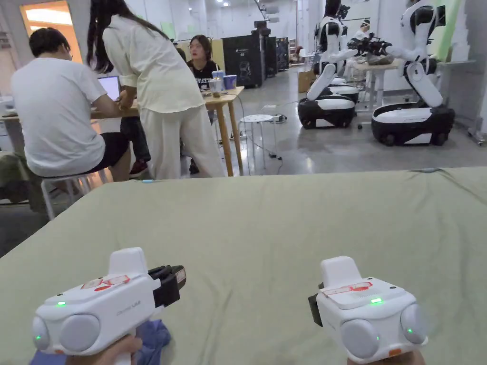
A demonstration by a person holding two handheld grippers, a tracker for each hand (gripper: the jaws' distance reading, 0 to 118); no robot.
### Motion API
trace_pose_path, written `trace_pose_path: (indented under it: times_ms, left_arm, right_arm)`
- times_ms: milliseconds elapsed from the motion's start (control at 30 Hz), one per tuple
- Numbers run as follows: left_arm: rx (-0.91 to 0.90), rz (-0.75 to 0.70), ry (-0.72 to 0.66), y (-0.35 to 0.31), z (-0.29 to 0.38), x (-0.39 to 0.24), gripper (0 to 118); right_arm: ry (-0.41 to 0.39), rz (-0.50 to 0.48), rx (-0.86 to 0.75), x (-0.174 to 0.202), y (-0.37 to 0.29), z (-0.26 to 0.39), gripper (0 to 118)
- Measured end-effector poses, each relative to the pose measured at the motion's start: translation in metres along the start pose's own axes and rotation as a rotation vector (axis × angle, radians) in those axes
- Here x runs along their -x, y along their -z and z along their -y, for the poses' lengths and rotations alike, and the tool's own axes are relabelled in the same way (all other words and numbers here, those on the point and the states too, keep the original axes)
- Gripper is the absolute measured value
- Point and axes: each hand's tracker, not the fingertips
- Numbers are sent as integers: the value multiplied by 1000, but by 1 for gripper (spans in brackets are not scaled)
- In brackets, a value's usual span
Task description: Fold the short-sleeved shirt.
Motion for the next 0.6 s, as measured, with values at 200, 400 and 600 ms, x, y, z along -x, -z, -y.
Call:
trace_pose_path:
  times_ms: [200, 400, 600]
  left_arm:
    - [-81, 81, 152, 73, -18, -113, 0]
    - [-172, -22, 180, 135, -44, -176, 0]
    - [-207, -90, 182, 174, -64, -188, 0]
  right_arm:
    - [57, 127, -90, -96, -23, -26, 0]
    - [112, 229, -207, -177, -25, -61, 0]
    - [116, 261, -333, -210, -12, -89, 0]
